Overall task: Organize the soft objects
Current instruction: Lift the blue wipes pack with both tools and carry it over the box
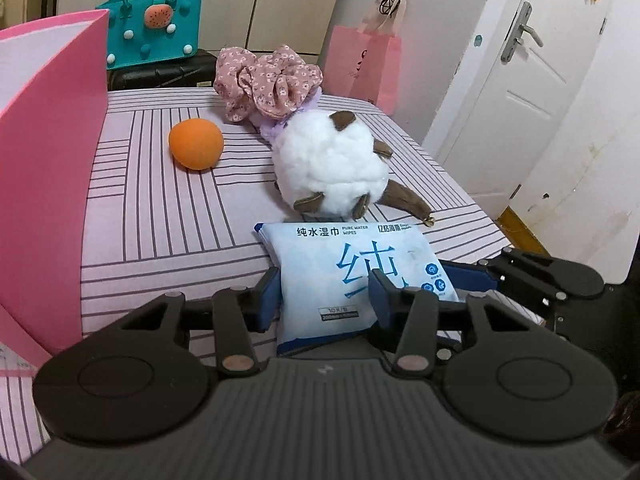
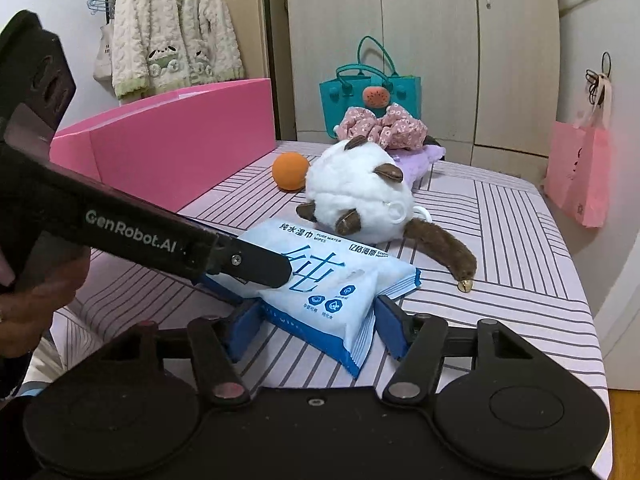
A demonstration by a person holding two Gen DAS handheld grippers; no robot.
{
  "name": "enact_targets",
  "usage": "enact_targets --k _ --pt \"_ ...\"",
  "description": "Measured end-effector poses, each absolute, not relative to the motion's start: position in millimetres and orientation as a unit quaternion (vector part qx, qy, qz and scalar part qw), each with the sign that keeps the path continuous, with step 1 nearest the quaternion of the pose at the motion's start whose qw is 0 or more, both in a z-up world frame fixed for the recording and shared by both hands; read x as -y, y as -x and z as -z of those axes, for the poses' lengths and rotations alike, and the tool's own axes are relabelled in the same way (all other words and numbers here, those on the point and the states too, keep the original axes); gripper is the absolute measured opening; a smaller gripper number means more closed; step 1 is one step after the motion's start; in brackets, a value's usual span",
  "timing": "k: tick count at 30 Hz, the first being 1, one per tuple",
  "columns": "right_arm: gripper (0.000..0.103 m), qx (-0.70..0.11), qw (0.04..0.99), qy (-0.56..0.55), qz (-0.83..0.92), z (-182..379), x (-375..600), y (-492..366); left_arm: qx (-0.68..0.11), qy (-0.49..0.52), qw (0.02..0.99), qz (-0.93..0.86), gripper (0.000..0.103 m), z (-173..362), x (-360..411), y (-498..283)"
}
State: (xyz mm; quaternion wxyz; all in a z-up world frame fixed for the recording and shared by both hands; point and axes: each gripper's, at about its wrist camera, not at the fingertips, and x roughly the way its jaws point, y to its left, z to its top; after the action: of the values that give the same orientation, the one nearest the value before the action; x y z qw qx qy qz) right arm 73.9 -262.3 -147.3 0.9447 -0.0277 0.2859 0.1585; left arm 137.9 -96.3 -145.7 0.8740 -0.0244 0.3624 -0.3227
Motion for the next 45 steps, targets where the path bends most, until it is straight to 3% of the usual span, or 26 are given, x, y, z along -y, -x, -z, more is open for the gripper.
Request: enact_targets --k 20,36,45 --pt "0.061 -0.284 0.938 0.036 -0.196 118.7 259.7 -52.7 -0.401 -0.001 0.832 0.384 0.046 101.9 71.4 -124.6" --pt "0.061 -0.226 0.933 0.153 -0.235 41.2 214.5 -47.0 -0.330 -0.033 0.856 0.395 0.046 30.9 15.9 -108.9" --pt "0.061 -0.196 0.924 0.176 -0.276 -6.6 180.5 -90.7 -0.308 -0.010 0.892 0.331 0.046 -9.4 -27.4 -130.0"
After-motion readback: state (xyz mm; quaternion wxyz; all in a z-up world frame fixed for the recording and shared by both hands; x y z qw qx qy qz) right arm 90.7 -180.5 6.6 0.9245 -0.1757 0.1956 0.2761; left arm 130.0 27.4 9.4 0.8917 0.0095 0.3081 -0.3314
